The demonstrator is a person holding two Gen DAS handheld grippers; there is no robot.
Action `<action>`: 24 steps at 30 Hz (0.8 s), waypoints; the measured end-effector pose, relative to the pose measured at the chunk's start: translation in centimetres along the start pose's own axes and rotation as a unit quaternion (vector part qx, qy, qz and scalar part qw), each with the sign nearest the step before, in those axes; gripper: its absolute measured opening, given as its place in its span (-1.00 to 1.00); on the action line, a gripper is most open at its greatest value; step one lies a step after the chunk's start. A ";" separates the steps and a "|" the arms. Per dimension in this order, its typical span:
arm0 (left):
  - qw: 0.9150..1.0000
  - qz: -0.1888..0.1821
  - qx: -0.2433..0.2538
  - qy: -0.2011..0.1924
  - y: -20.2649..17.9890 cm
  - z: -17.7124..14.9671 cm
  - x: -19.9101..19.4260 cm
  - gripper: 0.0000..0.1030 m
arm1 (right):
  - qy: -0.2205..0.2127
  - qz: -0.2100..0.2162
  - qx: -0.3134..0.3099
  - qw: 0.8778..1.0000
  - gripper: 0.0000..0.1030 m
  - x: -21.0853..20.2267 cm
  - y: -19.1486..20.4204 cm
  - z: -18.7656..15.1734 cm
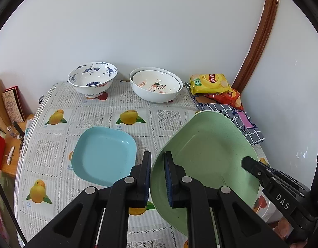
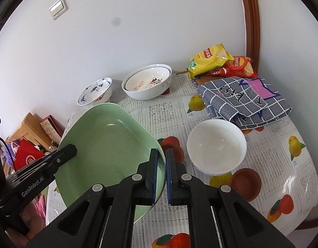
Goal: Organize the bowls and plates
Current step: 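Lift the green plate with both grippers toward the blue-pink stack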
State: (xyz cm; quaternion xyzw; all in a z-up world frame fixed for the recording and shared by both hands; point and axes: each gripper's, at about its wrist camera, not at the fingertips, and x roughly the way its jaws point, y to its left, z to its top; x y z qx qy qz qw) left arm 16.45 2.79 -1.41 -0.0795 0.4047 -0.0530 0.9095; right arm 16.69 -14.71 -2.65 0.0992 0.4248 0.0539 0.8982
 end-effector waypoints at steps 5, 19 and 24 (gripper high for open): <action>1.000 0.000 -0.005 -0.005 1.0 0.1 -0.4 -0.76 | 0.000 0.003 -0.006 1.000 -0.85 0.2 1.0 0.0; 1.000 0.013 -0.026 0.001 4.3 0.3 0.5 -0.76 | 0.009 0.014 -0.021 1.000 -0.85 2.3 3.4 0.6; 0.999 0.019 -0.036 0.001 5.7 0.6 0.7 -0.76 | 0.016 0.020 -0.030 0.999 -0.85 3.6 4.9 0.8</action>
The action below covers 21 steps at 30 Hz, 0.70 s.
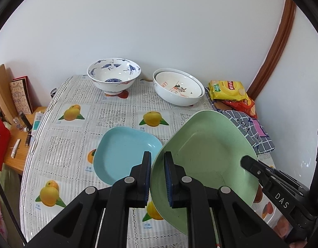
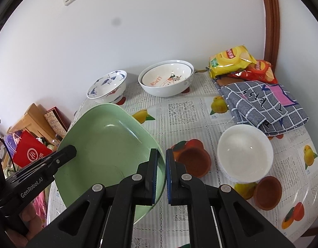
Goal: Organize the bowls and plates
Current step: 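Lift the green plate with both grippers toward the blue-pink stack, then lower the green plate onto the blue-pink stack and open both grippers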
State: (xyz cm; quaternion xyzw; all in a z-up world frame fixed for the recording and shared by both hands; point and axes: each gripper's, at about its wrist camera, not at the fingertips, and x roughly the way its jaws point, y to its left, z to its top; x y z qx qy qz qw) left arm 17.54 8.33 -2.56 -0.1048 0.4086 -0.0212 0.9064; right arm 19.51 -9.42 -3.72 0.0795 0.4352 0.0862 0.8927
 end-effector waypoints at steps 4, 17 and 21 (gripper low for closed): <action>1.000 0.004 -0.008 0.000 1.0 0.4 0.4 -0.76 | 0.003 0.002 -0.006 1.000 -0.85 0.9 0.9 0.4; 0.999 0.009 -0.030 0.008 3.7 1.4 2.6 -0.76 | 0.019 0.008 -0.022 1.000 -0.84 4.3 2.7 1.5; 0.999 0.018 -0.038 0.011 4.8 1.6 3.3 -0.76 | 0.025 0.013 -0.030 0.999 -0.84 5.6 3.6 1.9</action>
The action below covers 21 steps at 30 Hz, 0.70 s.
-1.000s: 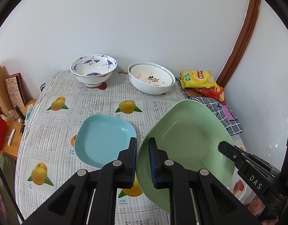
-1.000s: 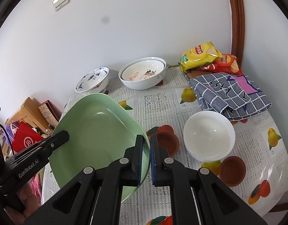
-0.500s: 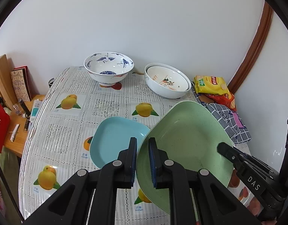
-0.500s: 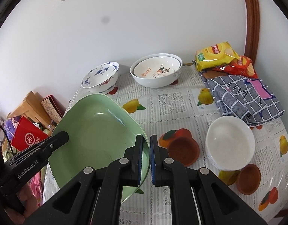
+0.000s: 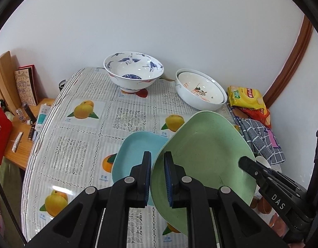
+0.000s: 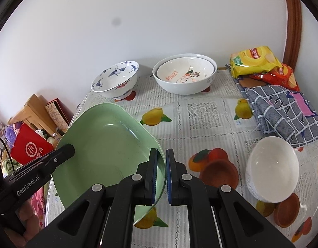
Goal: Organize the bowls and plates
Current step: 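Lower the green plate onto the blue-pink stack and open both grippers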
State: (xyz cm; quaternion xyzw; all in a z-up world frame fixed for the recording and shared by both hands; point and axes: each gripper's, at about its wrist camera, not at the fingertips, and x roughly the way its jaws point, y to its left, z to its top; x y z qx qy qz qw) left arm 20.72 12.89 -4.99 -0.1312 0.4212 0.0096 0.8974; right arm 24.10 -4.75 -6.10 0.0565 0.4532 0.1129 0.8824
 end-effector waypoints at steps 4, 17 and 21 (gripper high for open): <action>1.000 0.006 -0.009 0.004 1.0 0.3 0.8 -0.76 | 0.006 0.004 -0.006 1.000 -0.84 1.2 0.6 0.5; 0.999 0.015 -0.026 0.023 3.4 0.3 3.3 -0.76 | 0.027 0.009 -0.017 0.999 -0.83 4.8 1.9 0.9; 0.999 0.019 -0.031 0.030 4.0 0.1 4.0 -0.76 | 0.032 0.009 -0.023 0.999 -0.83 5.7 2.4 1.0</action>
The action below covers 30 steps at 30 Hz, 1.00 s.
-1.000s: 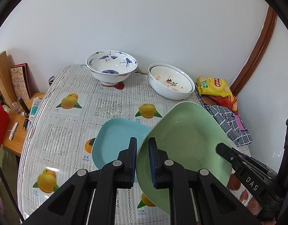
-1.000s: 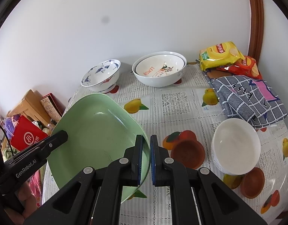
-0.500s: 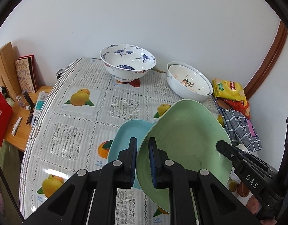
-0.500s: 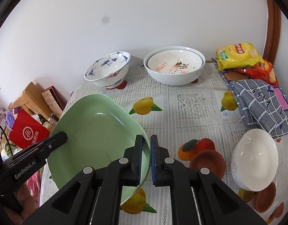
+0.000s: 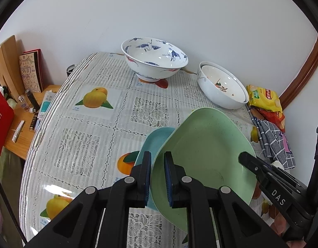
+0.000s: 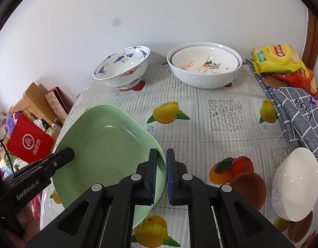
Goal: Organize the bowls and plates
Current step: 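Lower the green plate onto the blue-pink stack and open both grippers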
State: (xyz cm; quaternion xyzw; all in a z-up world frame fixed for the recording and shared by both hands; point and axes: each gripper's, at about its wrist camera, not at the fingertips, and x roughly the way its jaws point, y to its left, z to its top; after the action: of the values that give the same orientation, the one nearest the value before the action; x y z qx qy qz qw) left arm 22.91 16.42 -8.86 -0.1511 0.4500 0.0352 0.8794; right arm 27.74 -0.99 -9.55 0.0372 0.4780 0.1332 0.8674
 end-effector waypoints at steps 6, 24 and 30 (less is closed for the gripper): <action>1.000 0.004 -0.006 0.008 0.9 -0.1 1.1 -0.76 | 0.012 -0.003 -0.008 1.000 -0.82 1.8 0.4 -0.1; 0.999 0.014 -0.006 0.037 1.5 0.0 4.6 -0.76 | 0.035 -0.017 -0.019 0.999 -0.82 5.8 -0.1 0.4; 0.999 0.015 -0.006 0.043 2.0 -0.1 4.8 -0.76 | 0.042 -0.025 -0.037 0.998 -0.79 6.4 0.6 0.7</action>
State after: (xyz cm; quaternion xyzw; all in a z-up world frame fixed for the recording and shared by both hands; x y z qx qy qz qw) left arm 25.24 17.94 -13.25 -0.1512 0.4897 0.0447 0.8575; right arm 31.44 1.38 -14.32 -0.0124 0.5096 0.1303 0.8504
